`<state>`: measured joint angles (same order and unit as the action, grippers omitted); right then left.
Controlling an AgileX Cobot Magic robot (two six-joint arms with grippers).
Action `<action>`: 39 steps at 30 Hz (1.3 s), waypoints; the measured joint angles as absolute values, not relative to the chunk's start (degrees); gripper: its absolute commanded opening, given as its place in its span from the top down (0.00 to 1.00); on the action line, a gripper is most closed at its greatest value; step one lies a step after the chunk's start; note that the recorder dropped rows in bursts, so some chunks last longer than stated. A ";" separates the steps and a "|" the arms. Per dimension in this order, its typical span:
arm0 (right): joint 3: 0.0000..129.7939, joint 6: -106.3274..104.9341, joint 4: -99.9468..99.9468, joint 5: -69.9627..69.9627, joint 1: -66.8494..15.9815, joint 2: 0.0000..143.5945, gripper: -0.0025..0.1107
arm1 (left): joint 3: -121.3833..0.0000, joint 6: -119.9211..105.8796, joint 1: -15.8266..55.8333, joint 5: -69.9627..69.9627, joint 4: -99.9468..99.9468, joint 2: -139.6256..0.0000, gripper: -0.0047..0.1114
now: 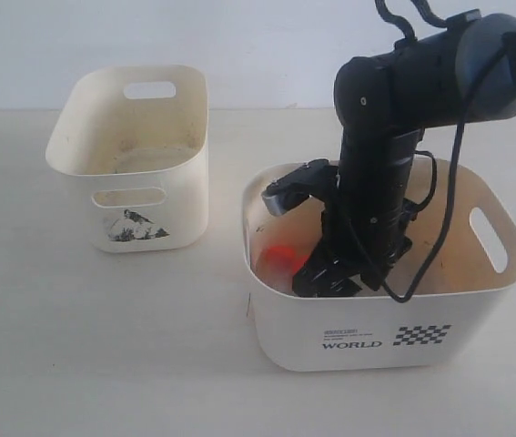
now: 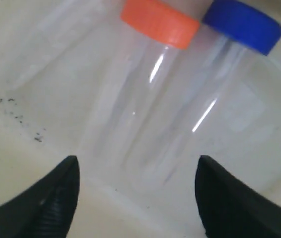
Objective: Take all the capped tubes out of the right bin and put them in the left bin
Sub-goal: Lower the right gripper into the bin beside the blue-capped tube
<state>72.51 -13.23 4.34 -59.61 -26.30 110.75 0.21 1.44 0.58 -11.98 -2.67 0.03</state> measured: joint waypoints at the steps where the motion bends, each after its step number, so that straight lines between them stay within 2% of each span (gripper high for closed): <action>1: 72.51 -12.33 3.77 -59.27 -26.30 110.75 0.42 | 0.21 1.44 0.58 -11.98 -2.67 0.03 0.92; 16: 73.18 -8.74 2.76 -57.29 -26.30 117.72 0.42 | 0.21 1.44 0.58 -11.98 -2.67 0.03 0.92; 18: 73.67 -8.82 2.12 -58.10 -26.33 118.72 0.56 | 0.21 1.44 0.58 -11.98 -2.67 0.03 0.92; 21: 73.78 -8.82 1.84 -58.48 -26.43 118.82 0.99 | 0.21 1.44 0.58 -11.98 -2.67 0.03 0.92; 39: 72.81 -11.31 1.39 -59.56 -26.46 111.89 0.98 | 0.21 1.44 0.58 -11.98 -2.67 0.03 0.92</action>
